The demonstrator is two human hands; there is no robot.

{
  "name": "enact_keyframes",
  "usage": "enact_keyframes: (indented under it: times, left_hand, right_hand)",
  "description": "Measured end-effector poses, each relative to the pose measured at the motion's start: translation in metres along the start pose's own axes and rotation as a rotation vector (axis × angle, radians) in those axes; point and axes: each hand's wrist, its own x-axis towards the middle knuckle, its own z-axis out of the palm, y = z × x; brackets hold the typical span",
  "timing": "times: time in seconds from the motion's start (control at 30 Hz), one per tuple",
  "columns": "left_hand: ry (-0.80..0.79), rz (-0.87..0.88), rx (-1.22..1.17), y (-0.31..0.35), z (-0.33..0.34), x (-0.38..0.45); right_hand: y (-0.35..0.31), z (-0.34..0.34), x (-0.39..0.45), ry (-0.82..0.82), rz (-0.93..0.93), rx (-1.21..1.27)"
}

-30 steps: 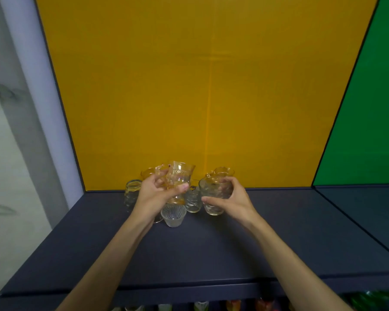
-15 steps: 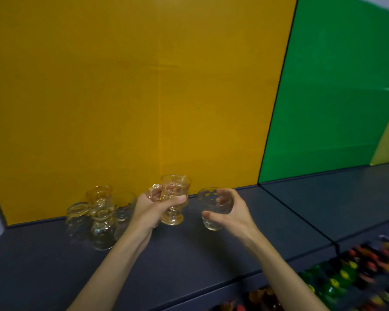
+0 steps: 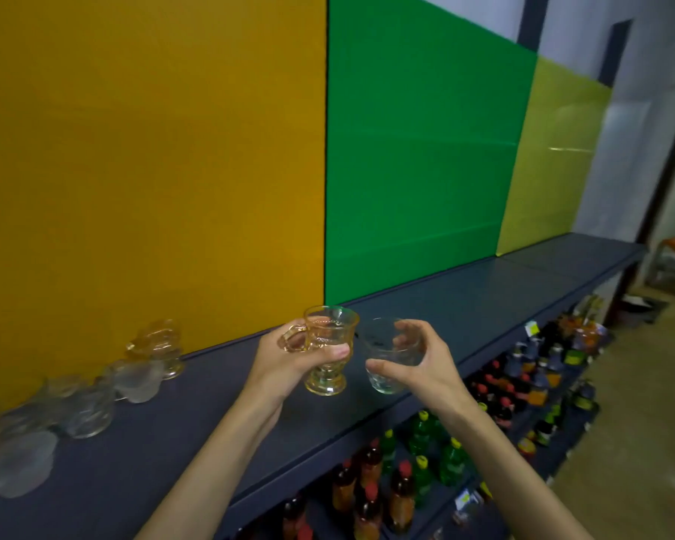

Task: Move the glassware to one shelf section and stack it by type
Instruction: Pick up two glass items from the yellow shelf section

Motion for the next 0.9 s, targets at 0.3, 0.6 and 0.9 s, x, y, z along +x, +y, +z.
enact_keyframes:
  times: [0.3,0.6,0.9]
  left_hand:
    - [-0.120,-0.031,0.038,-0.023,0.177,0.028]
    - [-0.146,-0.052,0.026,-0.048,0.315,0.070]
    - [-0.145,-0.034,0.066,-0.091,0.402,0.156]
  right_hand:
    - [0.050,-0.172,0.014,0.055,-0.012,-0.005]
    - [0.098,-0.304,0.040,0.103,0.026,-0.004]
    - [0.164,-0.388,0.122,0.155,0.043,-0.028]
